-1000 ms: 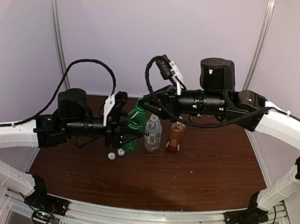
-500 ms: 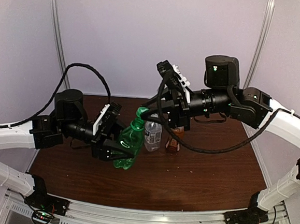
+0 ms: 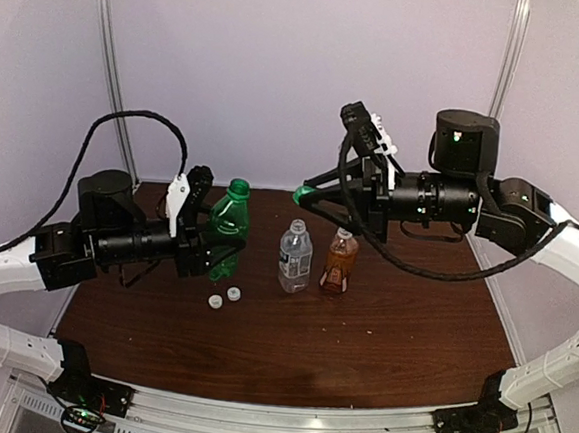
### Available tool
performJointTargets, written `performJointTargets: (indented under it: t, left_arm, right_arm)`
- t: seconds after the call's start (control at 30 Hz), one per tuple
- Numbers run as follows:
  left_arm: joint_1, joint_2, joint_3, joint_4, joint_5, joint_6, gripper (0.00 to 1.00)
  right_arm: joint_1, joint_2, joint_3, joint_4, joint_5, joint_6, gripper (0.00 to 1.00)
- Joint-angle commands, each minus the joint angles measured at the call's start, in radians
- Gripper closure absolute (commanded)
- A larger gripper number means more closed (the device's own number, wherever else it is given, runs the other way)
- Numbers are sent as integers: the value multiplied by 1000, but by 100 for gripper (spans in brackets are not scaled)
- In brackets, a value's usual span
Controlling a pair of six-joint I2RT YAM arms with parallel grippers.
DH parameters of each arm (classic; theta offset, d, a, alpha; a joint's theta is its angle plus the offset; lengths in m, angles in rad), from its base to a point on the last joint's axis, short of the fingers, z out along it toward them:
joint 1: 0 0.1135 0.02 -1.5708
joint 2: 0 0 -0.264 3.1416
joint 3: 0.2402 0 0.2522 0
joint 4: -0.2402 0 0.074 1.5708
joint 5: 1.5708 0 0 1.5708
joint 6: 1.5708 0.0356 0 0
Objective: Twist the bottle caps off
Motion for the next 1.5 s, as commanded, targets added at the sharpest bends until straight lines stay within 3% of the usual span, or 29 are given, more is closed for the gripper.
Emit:
performJointTargets:
  t: [0.0, 0.3, 0.57, 1.0, 1.47]
  left_arm:
    - [7, -41, 20, -41, -326, -24, 88]
    - [8, -61, 90, -153, -493, -20, 87]
    - [18, -71, 132, -221, -569, -24, 86]
    - [140, -107, 154, -315, -522, -61, 83]
    - [146, -152, 121, -299, -510, -57, 80]
  right_arm:
    - [-6, -16, -57, 18, 88, 44, 79]
    - [-1, 21, -169, 80, 93, 90, 80]
    - [49, 195, -205, 152, 134, 100, 82]
    - [102, 611, -36, 149, 246, 116, 84]
    - [101, 953, 212, 94, 340, 149, 84]
